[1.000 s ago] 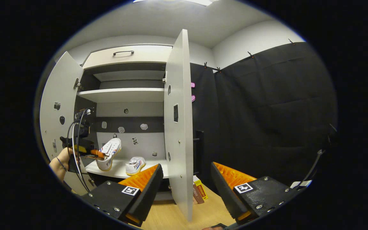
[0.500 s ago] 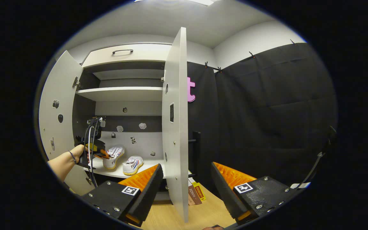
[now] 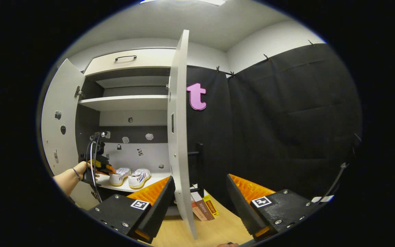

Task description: Grab one shoe with the right hand and put it into the shoe cabinet, grab the other shoe with the left hand and put it into the shoe cabinet; then close the right door with the right hand and the left door with the left hand.

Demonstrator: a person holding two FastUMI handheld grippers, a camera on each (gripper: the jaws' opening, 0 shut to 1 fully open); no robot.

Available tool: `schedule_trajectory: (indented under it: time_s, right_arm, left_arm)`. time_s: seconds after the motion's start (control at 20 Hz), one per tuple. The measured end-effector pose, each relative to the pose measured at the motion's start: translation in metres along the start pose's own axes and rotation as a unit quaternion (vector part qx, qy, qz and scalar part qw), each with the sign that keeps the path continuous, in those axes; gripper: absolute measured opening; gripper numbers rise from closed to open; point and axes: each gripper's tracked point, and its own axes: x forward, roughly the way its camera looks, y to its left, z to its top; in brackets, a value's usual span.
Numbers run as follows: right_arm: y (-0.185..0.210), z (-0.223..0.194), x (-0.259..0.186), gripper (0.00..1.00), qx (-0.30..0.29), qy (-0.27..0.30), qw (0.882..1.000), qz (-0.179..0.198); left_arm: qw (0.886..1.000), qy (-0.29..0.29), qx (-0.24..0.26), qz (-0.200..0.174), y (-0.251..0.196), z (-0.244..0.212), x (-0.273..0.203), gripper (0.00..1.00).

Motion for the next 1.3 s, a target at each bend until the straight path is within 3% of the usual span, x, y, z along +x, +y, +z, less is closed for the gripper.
schedule_trajectory:
  time_s: [0.05,0.1,0.2,0.25,0.7,1.0,1.05,1.2,1.25,1.3]
  right_arm:
    - [-0.008,-0.001,0.001,0.93,-0.002,0.001,1.000,-0.006]
    - [-0.015,-0.001,0.002,0.93,-0.005,0.001,1.000,-0.012]
    - [-0.028,-0.003,0.009,0.93,-0.012,0.001,1.000,-0.023]
    - [-0.032,-0.005,0.013,0.93,-0.013,0.003,1.000,-0.023]
    - [-0.024,-0.009,0.035,0.93,-0.025,0.003,1.000,0.012]
    - [-0.010,-0.009,0.038,0.87,-0.061,0.002,0.997,0.042]
    - [-0.006,-0.009,0.037,0.94,-0.069,0.002,0.997,0.046]
    - [0.019,-0.010,0.030,0.67,-0.069,0.000,0.995,0.068]
    - [0.031,-0.011,0.028,0.74,-0.060,0.000,0.995,0.079]
    - [0.042,-0.012,0.026,0.62,-0.050,0.003,0.995,0.092]
  left_arm:
    - [1.000,-0.018,0.015,0.006,0.001,0.010,-0.008,0.43]
    - [0.999,-0.039,0.029,0.005,-0.005,0.019,-0.022,0.46]
    - [0.995,-0.083,0.050,-0.008,-0.018,0.039,-0.049,0.78]
    - [0.993,-0.102,0.056,-0.008,-0.022,0.041,-0.063,0.99]
    - [0.961,-0.256,0.096,-0.038,-0.048,0.055,-0.254,0.96]
    - [0.946,-0.305,0.095,-0.054,-0.022,0.024,-0.362,0.94]
    - [0.946,-0.308,0.091,-0.050,-0.010,0.020,-0.372,0.94]
    - [0.943,-0.319,0.083,-0.039,0.018,0.007,-0.403,0.96]
    - [0.943,-0.321,0.079,-0.046,0.023,0.005,-0.410,0.94]
    - [0.942,-0.322,0.073,-0.056,0.024,0.002,-0.419,0.96]
